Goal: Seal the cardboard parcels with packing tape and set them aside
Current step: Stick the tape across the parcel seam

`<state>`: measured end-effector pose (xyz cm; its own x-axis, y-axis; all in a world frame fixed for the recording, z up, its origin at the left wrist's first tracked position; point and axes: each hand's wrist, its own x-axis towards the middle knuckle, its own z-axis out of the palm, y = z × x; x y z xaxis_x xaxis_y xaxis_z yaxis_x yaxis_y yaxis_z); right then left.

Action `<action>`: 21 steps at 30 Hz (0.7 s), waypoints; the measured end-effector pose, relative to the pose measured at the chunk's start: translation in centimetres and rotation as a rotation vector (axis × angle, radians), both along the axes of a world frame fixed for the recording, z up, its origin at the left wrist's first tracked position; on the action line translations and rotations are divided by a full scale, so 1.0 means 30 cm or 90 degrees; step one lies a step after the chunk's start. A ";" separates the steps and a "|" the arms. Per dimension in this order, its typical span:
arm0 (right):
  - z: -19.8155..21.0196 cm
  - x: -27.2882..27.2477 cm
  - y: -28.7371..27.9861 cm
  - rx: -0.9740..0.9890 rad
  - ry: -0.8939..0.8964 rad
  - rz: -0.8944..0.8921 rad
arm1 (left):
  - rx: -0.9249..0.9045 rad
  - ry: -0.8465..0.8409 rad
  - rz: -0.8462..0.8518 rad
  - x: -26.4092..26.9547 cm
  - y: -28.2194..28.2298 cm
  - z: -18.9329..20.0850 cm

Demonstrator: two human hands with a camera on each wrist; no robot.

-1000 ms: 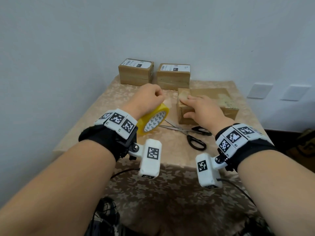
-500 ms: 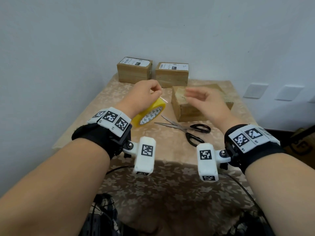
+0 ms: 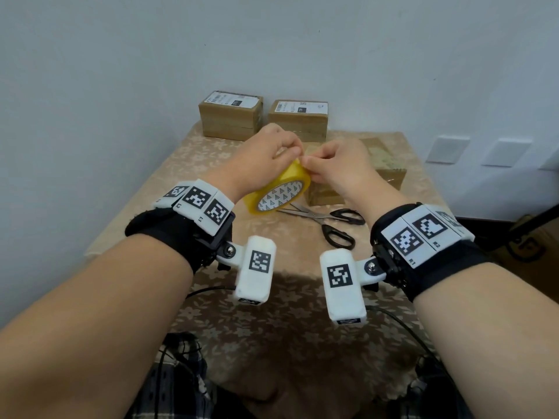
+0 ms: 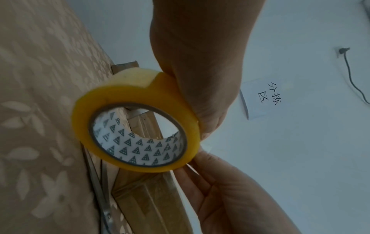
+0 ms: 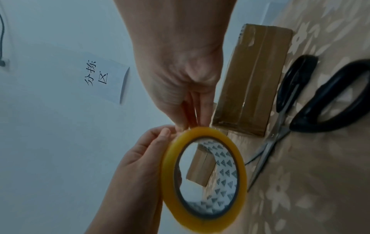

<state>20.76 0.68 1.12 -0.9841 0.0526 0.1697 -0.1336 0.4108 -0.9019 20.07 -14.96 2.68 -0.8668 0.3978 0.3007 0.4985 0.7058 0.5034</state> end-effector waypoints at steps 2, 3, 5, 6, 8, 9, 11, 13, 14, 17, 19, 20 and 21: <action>0.005 -0.014 0.003 -0.020 0.013 -0.040 | -0.026 0.026 0.014 -0.001 0.003 0.006; 0.007 -0.019 0.005 -0.038 0.013 -0.060 | -0.021 0.015 0.024 0.002 0.003 0.010; 0.008 -0.021 0.009 -0.088 0.000 -0.085 | -0.002 -0.017 0.042 0.001 -0.003 0.013; 0.009 -0.019 0.009 -0.125 -0.011 -0.088 | -0.012 -0.009 0.039 -0.001 -0.007 0.009; 0.011 -0.013 0.010 -0.196 -0.020 -0.083 | -0.019 0.034 0.028 -0.005 -0.016 -0.006; 0.014 -0.013 0.012 -0.210 -0.019 -0.079 | -0.001 0.061 0.029 -0.003 -0.019 -0.011; 0.024 -0.018 0.016 -0.210 -0.021 -0.064 | 0.059 0.098 0.043 0.001 -0.023 -0.018; 0.035 -0.026 0.016 -0.192 -0.024 -0.050 | 0.096 0.130 0.050 0.004 -0.022 -0.020; 0.038 -0.029 0.015 -0.174 -0.024 -0.050 | 0.082 0.150 0.050 0.000 -0.021 -0.018; 0.041 -0.052 0.023 -0.067 -0.022 -0.077 | -0.005 0.165 0.050 -0.021 -0.013 -0.008; 0.055 -0.070 0.043 -0.006 -0.004 -0.105 | -0.058 0.147 0.052 -0.044 -0.007 -0.003; 0.066 -0.078 0.058 0.012 0.007 -0.123 | -0.102 0.139 0.055 -0.055 -0.003 0.000; 0.074 -0.086 0.075 0.024 0.015 -0.137 | -0.157 0.133 0.057 -0.064 0.002 0.002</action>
